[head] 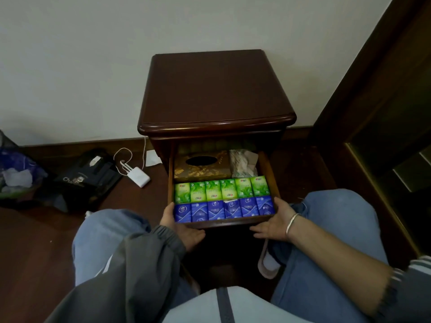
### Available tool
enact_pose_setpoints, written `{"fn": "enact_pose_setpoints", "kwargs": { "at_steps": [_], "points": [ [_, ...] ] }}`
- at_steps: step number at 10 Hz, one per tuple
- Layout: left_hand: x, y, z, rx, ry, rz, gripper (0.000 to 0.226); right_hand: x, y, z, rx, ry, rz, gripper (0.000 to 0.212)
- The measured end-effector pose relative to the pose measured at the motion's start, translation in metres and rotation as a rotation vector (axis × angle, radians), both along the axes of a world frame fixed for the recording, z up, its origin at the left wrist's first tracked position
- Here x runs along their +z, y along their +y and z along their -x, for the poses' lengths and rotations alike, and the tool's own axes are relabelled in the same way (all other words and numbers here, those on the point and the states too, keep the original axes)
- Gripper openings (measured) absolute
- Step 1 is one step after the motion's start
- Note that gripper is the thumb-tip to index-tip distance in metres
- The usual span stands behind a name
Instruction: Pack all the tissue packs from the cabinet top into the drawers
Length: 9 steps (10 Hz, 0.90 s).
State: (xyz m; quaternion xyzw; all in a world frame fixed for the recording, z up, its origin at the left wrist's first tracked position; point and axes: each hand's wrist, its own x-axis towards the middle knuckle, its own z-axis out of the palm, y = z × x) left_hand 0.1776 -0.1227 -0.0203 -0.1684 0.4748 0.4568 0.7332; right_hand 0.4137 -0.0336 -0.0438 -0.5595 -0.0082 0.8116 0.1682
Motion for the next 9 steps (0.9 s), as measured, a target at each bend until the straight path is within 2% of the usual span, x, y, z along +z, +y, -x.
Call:
{"fn": "enact_pose_setpoints", "kwargs": {
  "at_steps": [1,3,4,6,9],
  "points": [
    [-0.008,0.003,0.008,0.128,-0.022,-0.077,0.1,0.0,0.01,-0.001,-0.074,0.09,-0.084,0.088],
    [-0.025,0.074,0.029,0.247,0.065,-0.208,0.092,0.001,0.073,0.029,-0.267,0.185,-0.249,0.095],
    [-0.029,0.112,0.034,0.248,0.104,-0.27,0.084,-0.004,0.098,0.039,-0.363,0.215,-0.336,0.087],
    [-0.032,0.147,0.041,0.29,0.111,-0.306,0.076,-0.007,0.13,0.055,-0.386,0.262,-0.411,0.079],
    [-0.025,0.133,0.048,0.262,0.258,-0.289,0.071,0.017,0.103,0.061,-0.398,0.121,-0.44,0.058]
  ]
}}
